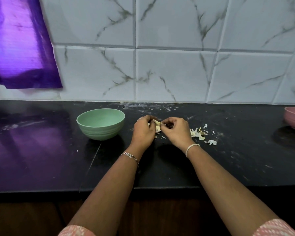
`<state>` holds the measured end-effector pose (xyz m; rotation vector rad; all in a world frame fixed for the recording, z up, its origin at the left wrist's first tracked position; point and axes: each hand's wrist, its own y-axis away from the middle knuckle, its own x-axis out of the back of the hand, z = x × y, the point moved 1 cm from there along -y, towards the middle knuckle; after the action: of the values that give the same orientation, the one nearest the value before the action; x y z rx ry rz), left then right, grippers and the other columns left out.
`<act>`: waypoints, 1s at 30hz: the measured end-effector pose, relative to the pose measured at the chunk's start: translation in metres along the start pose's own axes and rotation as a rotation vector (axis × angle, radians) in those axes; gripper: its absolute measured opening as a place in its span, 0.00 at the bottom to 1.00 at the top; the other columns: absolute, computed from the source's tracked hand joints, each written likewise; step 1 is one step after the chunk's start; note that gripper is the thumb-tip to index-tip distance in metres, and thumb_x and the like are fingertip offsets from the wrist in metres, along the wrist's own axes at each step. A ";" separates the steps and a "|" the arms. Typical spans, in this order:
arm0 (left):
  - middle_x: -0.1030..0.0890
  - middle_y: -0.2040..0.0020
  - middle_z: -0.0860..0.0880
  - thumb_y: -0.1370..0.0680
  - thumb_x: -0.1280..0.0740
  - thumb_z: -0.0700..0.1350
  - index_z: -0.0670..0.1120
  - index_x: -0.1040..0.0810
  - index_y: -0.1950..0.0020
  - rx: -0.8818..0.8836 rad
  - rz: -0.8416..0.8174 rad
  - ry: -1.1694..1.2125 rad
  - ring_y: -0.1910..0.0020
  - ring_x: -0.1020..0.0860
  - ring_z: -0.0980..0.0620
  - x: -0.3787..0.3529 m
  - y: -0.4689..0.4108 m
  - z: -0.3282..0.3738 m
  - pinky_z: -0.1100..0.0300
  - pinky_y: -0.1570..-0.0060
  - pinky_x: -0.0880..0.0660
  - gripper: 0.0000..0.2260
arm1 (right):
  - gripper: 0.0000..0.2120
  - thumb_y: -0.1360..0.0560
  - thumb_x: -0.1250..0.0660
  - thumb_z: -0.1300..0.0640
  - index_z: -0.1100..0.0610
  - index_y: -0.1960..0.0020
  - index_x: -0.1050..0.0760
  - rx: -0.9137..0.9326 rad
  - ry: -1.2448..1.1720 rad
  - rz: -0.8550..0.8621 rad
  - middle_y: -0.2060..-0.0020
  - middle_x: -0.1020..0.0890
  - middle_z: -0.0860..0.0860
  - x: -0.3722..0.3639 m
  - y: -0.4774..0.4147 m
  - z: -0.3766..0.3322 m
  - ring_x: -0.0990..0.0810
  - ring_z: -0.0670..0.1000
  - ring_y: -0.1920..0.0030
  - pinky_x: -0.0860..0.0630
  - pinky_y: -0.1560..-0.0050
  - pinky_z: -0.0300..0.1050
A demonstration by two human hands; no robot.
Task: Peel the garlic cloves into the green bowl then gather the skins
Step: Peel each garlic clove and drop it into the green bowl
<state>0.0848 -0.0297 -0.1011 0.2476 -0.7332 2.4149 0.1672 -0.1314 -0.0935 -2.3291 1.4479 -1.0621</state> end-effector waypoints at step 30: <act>0.18 0.56 0.44 0.20 0.36 0.38 0.41 0.22 0.44 0.341 -0.329 0.619 0.64 0.21 0.53 0.003 0.009 0.011 0.62 0.64 0.20 0.06 | 0.11 0.21 0.37 0.49 0.44 0.41 0.21 0.159 0.701 -0.020 0.41 0.26 0.48 0.062 -0.007 0.031 0.23 0.51 0.43 0.34 0.42 0.49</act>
<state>0.0774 -0.0404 -0.0946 -0.2293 0.0014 2.1059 0.2092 -0.1864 -0.0829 -1.9416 1.4513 -2.0501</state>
